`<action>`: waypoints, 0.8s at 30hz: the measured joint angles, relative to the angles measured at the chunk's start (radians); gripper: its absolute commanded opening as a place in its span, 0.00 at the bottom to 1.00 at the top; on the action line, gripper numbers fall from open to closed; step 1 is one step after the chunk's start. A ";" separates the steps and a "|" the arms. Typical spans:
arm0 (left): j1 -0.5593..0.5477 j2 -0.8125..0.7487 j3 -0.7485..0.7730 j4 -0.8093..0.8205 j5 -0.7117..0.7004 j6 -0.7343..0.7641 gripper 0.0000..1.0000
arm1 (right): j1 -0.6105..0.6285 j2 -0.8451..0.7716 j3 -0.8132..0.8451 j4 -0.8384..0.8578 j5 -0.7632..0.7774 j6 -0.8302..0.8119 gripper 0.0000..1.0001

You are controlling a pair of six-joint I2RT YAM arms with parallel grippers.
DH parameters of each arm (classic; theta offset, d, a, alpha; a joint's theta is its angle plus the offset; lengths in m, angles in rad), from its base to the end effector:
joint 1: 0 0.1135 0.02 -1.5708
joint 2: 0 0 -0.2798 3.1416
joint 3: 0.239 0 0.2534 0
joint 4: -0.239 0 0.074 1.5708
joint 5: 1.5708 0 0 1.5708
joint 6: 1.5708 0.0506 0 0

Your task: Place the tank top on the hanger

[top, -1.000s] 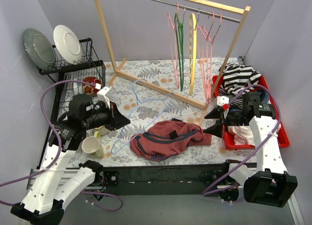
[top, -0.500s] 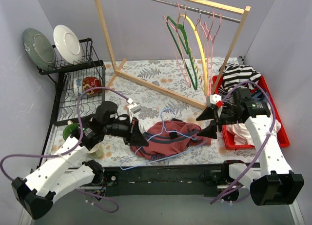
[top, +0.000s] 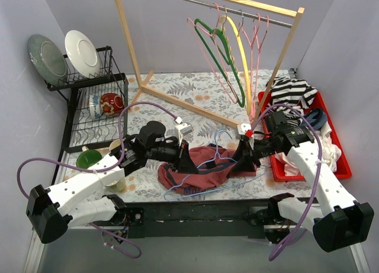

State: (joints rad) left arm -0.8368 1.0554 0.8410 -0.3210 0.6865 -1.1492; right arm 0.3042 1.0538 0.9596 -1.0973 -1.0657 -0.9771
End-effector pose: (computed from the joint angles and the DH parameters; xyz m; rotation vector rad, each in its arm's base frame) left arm 0.1321 -0.1943 0.3055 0.1163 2.6050 -1.7177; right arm 0.1479 0.0928 0.3018 -1.5322 1.6337 1.0979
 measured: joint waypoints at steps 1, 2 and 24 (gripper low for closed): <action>-0.002 0.004 0.000 0.008 0.000 -0.001 0.00 | 0.002 0.000 -0.002 0.003 0.006 0.001 0.02; -0.004 0.005 0.000 0.016 -0.002 -0.002 0.00 | 0.003 0.004 -0.003 0.005 0.017 0.017 0.01; 0.010 -0.065 -0.144 -0.032 -0.762 -0.303 0.84 | -0.180 -0.212 0.143 0.072 0.450 0.083 0.01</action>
State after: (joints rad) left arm -0.8265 0.9905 0.6971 -0.3534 -0.0753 -1.4521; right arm 0.1246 0.8417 1.1030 -1.0256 -0.6159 -0.8944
